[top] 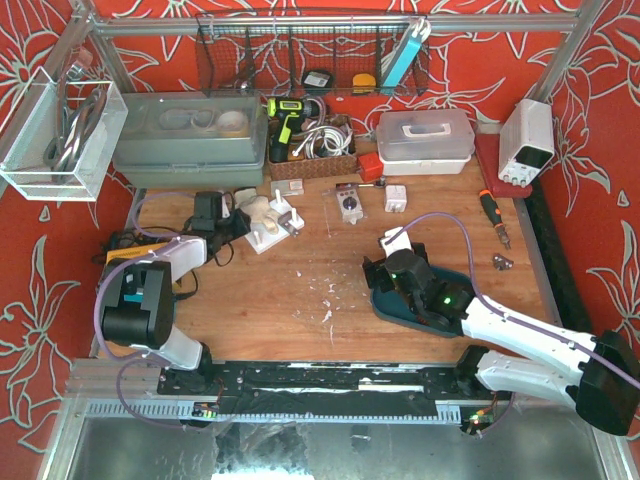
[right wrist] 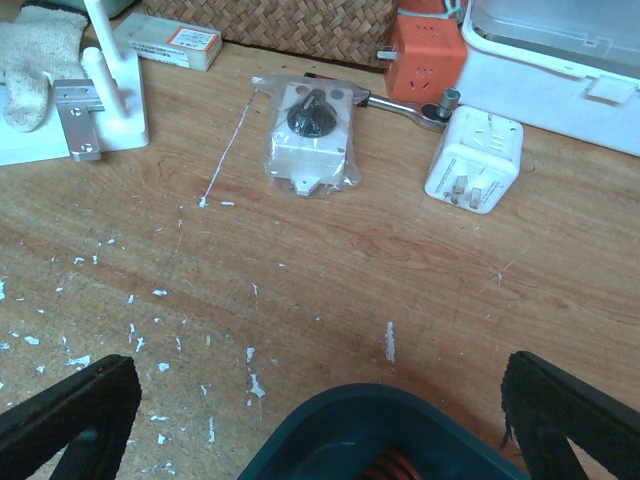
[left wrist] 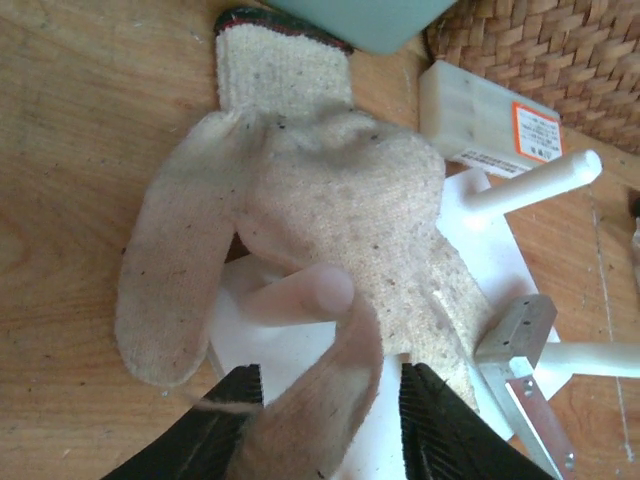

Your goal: Install the large spring

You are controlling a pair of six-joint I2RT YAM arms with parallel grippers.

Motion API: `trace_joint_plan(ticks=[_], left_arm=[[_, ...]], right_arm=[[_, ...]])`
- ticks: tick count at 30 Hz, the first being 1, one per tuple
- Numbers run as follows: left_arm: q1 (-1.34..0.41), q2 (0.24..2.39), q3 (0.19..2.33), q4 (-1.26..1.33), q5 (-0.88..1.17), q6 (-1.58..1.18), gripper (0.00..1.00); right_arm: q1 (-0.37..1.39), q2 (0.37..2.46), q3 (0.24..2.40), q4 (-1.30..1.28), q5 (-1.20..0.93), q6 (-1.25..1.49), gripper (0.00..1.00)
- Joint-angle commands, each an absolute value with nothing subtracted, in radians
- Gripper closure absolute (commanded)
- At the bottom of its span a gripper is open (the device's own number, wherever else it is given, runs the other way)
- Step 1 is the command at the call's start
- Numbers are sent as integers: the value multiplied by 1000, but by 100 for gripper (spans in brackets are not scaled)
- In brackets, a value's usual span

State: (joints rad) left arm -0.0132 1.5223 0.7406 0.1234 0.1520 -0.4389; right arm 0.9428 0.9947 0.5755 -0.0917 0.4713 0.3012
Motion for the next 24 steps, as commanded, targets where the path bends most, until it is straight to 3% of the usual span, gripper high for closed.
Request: trace_joint_plan(ticks=[1, 7, 15, 20, 24], left_arm=[[-9, 1511, 765, 151, 181, -436, 66], [-9, 1478, 784, 138, 194, -453, 99], [-9, 1473, 943, 103, 227, -496, 100], [-6, 1495, 1067, -3, -36, -454, 100], [-2, 1457, 1044, -20, -311, -432, 100]], right_arm=[[947, 1005, 597, -104, 500, 297, 1], [947, 1012, 596, -102, 500, 298, 1], [947, 1013, 599, -105, 497, 297, 1], [946, 1008, 599, -109, 500, 296, 1], [947, 1006, 601, -111, 495, 297, 1]])
